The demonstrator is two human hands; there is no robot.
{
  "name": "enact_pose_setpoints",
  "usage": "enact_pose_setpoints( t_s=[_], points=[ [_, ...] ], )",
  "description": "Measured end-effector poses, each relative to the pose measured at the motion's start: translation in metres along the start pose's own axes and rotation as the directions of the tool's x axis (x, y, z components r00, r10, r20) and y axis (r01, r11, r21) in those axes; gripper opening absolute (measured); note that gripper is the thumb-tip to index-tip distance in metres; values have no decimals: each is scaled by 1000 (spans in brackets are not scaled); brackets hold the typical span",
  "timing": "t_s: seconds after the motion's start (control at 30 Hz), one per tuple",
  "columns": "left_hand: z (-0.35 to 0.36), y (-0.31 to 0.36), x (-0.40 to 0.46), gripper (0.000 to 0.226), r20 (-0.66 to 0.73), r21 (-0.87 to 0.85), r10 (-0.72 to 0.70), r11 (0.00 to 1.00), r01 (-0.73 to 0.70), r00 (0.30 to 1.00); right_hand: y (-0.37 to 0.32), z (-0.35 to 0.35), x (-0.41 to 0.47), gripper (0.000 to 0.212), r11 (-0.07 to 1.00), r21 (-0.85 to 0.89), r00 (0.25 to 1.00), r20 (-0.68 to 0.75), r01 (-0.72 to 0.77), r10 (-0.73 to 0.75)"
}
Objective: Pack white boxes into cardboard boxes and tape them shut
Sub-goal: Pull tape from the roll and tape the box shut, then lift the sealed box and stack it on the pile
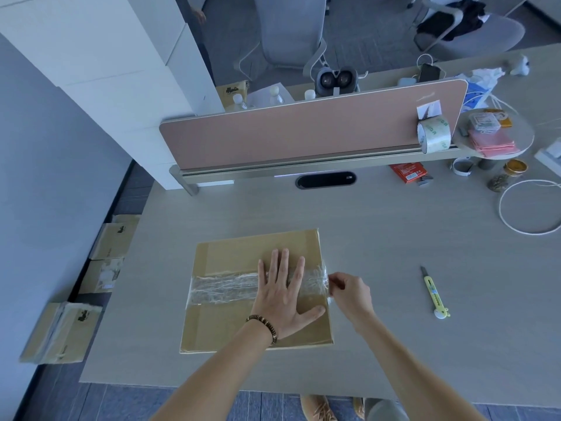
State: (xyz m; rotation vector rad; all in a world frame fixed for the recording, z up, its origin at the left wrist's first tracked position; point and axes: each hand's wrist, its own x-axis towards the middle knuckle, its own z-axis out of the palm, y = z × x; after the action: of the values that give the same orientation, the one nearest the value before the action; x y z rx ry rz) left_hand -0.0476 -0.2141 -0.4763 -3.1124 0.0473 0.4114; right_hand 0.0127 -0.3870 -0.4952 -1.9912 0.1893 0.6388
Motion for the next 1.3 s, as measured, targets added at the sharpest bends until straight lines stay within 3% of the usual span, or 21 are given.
enact_pose_setpoints(
  t_s=[0.23, 0.33, 0.43, 0.63, 0.73, 0.87, 1.07, 1.3],
  points=[
    [-6, -3, -2, 108, 54, -40, 18, 999, -15, 998, -5, -21, 8, 30, 958, -273, 983, 180, 90, -41],
    [-8, -15, -9, 109, 52, -139, 36, 990, -28, 998, -2, -24, -5, 45, 952, -271, 980, 173, 142, -97],
    [1, -33, -29, 110, 61, -135, 15, 991, -7, 998, 2, -20, -22, 55, 954, -249, 971, 208, 165, -114],
    [12, -86, -88, 121, 73, -168, -167, 970, 178, 983, 3, -13, -47, 51, 957, -256, 973, 218, 138, -82],
    [20, -110, -116, 132, 88, -365, -370, 852, 376, 925, 14, -13, -57, 33, 972, -209, 971, 234, 107, -56],
    [19, -115, -135, 143, 212, -683, -519, 527, 505, 828, 27, -7, -66, 109, 989, -129, 938, 346, 68, -20],
    [27, -108, -144, 143, 242, -743, -550, 425, 517, 799, 33, 4, -67, 141, 959, -215, 911, 404, 183, -83],
    [43, -77, -175, 146, 241, -794, -571, 349, 497, 785, 33, -4, -52, 130, 954, -208, 905, 410, 217, -117]
  ],
)
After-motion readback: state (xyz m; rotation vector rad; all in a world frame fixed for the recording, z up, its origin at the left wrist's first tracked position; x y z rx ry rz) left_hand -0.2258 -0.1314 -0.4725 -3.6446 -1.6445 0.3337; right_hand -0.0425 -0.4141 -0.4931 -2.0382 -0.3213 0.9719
